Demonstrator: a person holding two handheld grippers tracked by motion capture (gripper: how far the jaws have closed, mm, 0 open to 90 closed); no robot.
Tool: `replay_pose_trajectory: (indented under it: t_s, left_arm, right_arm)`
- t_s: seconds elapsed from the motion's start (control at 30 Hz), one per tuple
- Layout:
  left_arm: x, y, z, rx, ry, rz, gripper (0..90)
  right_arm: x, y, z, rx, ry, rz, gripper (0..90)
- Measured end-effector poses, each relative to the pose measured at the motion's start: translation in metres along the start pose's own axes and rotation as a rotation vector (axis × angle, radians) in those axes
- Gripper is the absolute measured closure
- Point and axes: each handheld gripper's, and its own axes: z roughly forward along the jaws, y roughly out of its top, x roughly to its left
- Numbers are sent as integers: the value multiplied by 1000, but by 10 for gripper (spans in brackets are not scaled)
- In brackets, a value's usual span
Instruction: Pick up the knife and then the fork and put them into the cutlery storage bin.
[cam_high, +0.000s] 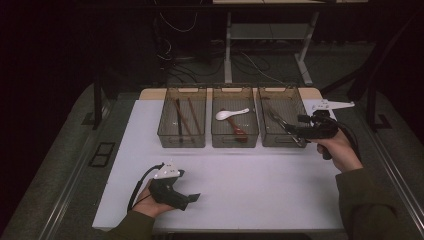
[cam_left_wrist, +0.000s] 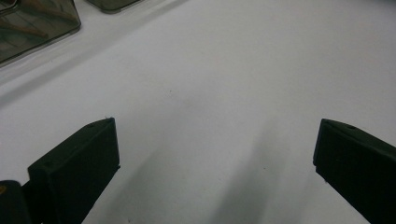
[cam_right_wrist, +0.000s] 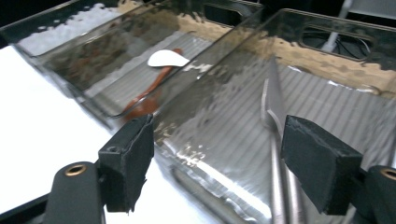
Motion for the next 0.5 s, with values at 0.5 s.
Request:
replay_pose_trajectory:
  t_s: [0.5]
  left_arm:
    - [-2,-1,-1,-4,-4,4,0]
  right_arm:
    - [36,-34,-17,-17,79,-54,181]
